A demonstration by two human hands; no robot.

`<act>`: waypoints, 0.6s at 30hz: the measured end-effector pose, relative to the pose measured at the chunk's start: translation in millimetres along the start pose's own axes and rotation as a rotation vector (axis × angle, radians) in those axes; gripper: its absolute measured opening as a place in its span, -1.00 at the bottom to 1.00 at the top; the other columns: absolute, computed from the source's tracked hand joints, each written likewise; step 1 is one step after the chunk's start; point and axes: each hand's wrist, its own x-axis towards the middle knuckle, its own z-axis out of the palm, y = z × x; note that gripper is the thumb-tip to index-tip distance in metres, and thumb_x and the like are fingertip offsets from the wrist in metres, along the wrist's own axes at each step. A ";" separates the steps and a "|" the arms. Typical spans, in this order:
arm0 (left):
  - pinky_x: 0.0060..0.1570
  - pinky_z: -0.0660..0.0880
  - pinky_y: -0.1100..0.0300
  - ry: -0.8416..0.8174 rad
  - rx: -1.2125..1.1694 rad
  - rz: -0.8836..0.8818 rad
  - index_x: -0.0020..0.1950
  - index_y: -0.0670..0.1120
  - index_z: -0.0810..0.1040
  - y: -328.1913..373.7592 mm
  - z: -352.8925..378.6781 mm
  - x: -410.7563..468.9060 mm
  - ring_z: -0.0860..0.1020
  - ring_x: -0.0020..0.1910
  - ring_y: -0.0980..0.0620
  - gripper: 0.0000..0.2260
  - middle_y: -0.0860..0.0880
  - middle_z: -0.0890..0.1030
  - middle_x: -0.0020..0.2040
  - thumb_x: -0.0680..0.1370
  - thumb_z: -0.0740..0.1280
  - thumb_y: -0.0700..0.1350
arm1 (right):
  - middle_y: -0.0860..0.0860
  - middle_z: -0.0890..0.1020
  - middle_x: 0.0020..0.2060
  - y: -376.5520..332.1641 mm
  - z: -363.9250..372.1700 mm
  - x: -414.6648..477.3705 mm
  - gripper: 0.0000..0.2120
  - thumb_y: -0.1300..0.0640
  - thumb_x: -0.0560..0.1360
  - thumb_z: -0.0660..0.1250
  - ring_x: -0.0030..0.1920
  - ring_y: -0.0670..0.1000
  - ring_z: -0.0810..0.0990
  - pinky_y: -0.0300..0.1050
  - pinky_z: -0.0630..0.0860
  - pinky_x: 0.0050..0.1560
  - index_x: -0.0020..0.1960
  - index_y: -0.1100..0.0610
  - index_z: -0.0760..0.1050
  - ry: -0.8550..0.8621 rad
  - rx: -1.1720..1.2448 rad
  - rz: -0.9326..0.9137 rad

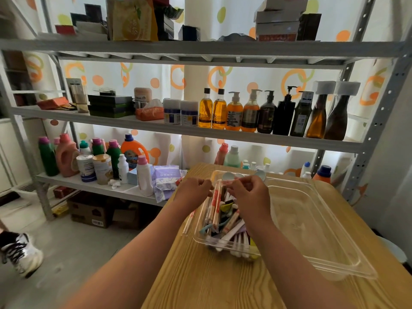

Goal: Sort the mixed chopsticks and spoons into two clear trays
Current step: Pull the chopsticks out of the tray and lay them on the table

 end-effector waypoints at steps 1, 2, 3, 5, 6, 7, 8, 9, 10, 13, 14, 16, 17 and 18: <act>-0.07 0.55 0.13 -0.007 -0.026 -0.003 -0.26 0.01 0.57 2.3 0.9 -0.7 0.59 -0.24 0.06 -0.70 0.09 0.62 -0.31 0.61 0.16 -0.04 | 0.03 0.64 -0.12 -2.8 -1.5 -0.5 -0.97 0.13 0.50 0.32 -0.06 0.03 0.64 0.09 0.59 0.05 -0.09 0.04 0.47 0.010 0.046 -0.003; -0.14 0.54 0.16 -0.015 -0.061 -0.009 -0.27 0.00 0.57 5.1 1.2 -2.0 0.57 -0.29 0.08 -0.68 0.08 0.62 -0.32 0.62 0.15 -0.04 | 0.04 0.64 -0.10 -5.4 -2.8 -1.1 -0.94 0.13 0.50 0.32 -0.06 0.03 0.64 0.10 0.60 0.03 -0.04 0.08 0.49 0.025 0.082 -0.012; -0.23 0.51 0.19 -0.025 -0.098 -0.025 -0.26 -0.03 0.58 8.2 1.3 -3.8 0.55 -0.34 0.10 -0.66 0.07 0.62 -0.32 0.63 0.14 -0.03 | 0.04 0.64 -0.09 -7.8 -4.0 -2.0 -0.90 0.13 0.51 0.32 -0.05 0.01 0.64 0.10 0.60 0.02 0.00 0.11 0.49 0.035 0.108 -0.024; -0.35 0.40 0.24 -0.053 -0.160 -0.074 -0.23 -0.08 0.60 13.9 1.4 -7.5 0.50 -0.39 0.10 -0.63 0.05 0.63 -0.30 0.64 0.11 0.00 | 0.01 0.64 -0.10 -11.8 -5.1 -4.7 -0.88 0.14 0.50 0.32 -0.07 -0.03 0.64 0.06 0.62 -0.03 0.02 0.12 0.49 0.055 0.133 -0.077; -0.34 0.38 0.24 -0.073 -0.192 -0.105 -0.21 -0.09 0.60 16.0 1.1 -8.7 0.49 -0.38 0.09 -0.61 0.04 0.64 -0.29 0.64 0.10 0.03 | -0.01 0.64 -0.12 -13.3 -5.1 -6.8 -0.90 0.15 0.50 0.33 -0.08 -0.06 0.63 0.00 0.63 -0.05 0.01 0.12 0.49 0.058 0.127 -0.117; -0.30 0.40 0.23 -0.095 -0.230 -0.137 -0.20 -0.09 0.61 17.9 0.5 -9.4 0.49 -0.36 0.07 -0.59 0.03 0.65 -0.27 0.64 0.10 0.07 | -0.03 0.64 -0.13 -14.6 -4.8 -9.0 -0.92 0.17 0.50 0.33 -0.09 -0.07 0.63 -0.09 0.63 -0.06 -0.01 0.12 0.49 0.057 0.118 -0.162; -0.22 0.42 0.19 -0.115 -0.274 -0.165 -0.19 -0.09 0.60 18.7 0.0 -9.5 0.51 -0.33 0.04 -0.59 0.03 0.66 -0.27 0.63 0.10 0.11 | -0.03 0.64 -0.15 -15.5 -4.5 -11.3 -0.92 0.19 0.50 0.34 -0.09 -0.09 0.63 -0.20 0.62 -0.07 -0.02 0.13 0.50 0.046 0.108 -0.210; -0.18 0.43 0.17 -0.127 -0.325 -0.189 -0.18 -0.08 0.60 19.7 -0.7 -9.5 0.51 -0.30 0.02 -0.59 0.04 0.67 -0.28 0.61 0.11 0.15 | -0.04 0.63 -0.17 -15.9 -3.9 -13.3 -0.93 0.20 0.49 0.34 -0.11 -0.12 0.63 -0.30 0.59 -0.09 -0.03 0.14 0.50 0.026 0.090 -0.257; -0.18 0.43 0.16 -0.128 -0.381 -0.206 -0.18 -0.07 0.58 20.6 -2.0 -9.7 0.51 -0.30 0.02 -0.60 0.05 0.66 -0.33 0.60 0.14 0.17 | -0.07 0.62 -0.21 -16.2 -3.2 -15.4 -0.95 0.21 0.49 0.35 -0.15 -0.16 0.62 -0.37 0.56 -0.13 -0.05 0.14 0.49 -0.002 0.065 -0.301; -0.31 0.36 0.25 -0.125 -0.502 -0.219 -0.19 -0.07 0.55 22.4 -6.5 -9.2 0.41 -0.38 0.08 -0.67 0.10 0.59 -0.49 0.58 0.23 0.14 | -0.16 0.57 -0.28 -14.6 -1.2 -20.2 -0.94 0.22 0.49 0.33 -0.22 -0.22 0.60 -0.42 0.53 -0.17 -0.11 0.09 0.47 -0.086 -0.023 -0.395; -0.35 0.34 0.27 -0.126 -0.512 -0.217 -0.19 -0.08 0.55 22.5 -8.3 -9.2 0.39 -0.40 0.10 -0.70 0.10 0.57 -0.51 0.57 0.26 0.12 | -0.16 0.56 -0.29 -13.3 -1.0 -20.5 -0.93 0.22 0.49 0.33 -0.22 -0.21 0.60 -0.41 0.53 -0.17 -0.12 0.07 0.47 -0.106 -0.045 -0.414; -0.42 0.33 0.29 -0.123 -0.499 -0.226 -0.20 -0.08 0.56 20.1 -11.9 -7.9 0.37 -0.45 0.12 -0.75 0.09 0.54 -0.51 0.53 0.33 0.08 | -0.15 0.55 -0.31 -11.3 -0.3 -20.7 -0.92 0.21 0.50 0.32 -0.25 -0.19 0.58 -0.40 0.52 -0.19 -0.14 0.06 0.47 -0.144 -0.064 -0.433; -0.44 0.33 0.30 -0.119 -0.486 -0.239 -0.21 -0.09 0.56 18.1 -13.7 -7.0 0.37 -0.46 0.12 -0.76 0.06 0.53 -0.48 0.52 0.36 0.06 | -0.15 0.55 -0.32 -10.3 0.3 -20.5 -0.91 0.21 0.51 0.31 -0.26 -0.19 0.57 -0.40 0.51 -0.21 -0.14 0.05 0.47 -0.162 -0.072 -0.437; -0.44 0.33 0.30 -0.118 -0.477 -0.254 -0.20 -0.11 0.56 15.6 -15.5 -6.4 0.37 -0.46 0.11 -0.75 0.01 0.52 -0.44 0.50 0.38 0.06 | -0.17 0.54 -0.33 -9.3 0.8 -20.9 -0.91 0.20 0.52 0.30 -0.27 -0.19 0.57 -0.40 0.51 -0.23 -0.14 0.04 0.48 -0.179 -0.083 -0.441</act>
